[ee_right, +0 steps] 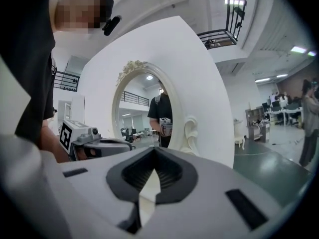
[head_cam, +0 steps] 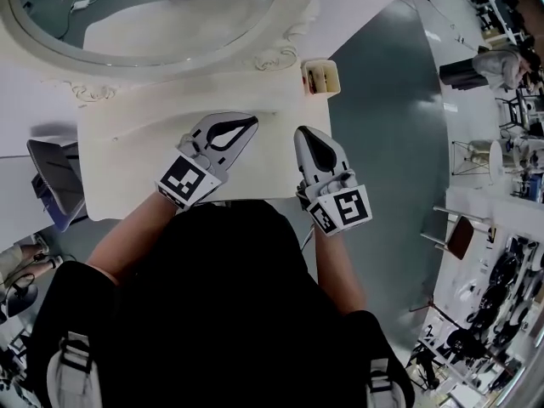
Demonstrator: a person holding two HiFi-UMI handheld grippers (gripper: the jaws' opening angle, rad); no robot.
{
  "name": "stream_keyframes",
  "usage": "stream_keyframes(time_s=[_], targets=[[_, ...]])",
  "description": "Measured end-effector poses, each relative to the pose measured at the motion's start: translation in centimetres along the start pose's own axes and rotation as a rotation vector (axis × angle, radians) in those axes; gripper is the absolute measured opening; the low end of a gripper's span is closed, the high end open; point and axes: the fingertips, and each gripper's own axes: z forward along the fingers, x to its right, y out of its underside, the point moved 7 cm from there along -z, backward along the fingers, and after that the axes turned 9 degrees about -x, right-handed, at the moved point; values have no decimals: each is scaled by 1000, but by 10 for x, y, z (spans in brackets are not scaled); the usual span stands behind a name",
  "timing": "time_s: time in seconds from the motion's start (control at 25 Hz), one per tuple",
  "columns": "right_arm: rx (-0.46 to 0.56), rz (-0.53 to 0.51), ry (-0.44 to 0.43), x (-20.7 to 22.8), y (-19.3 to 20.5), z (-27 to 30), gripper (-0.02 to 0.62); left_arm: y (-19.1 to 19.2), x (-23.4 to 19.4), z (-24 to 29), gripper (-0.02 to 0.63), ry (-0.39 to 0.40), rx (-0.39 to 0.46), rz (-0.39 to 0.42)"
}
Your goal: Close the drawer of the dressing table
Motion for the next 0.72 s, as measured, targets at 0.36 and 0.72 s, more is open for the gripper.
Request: stream_keyframes(time_s=[0.36, 0.72], targets=[[23, -27, -10, -4, -11, -1, 3, -4, -1, -4, -8, -10, -4, 32], [30, -49, -19, -9, -20, -5, 3, -11, 1, -10, -8, -16, 1, 38]])
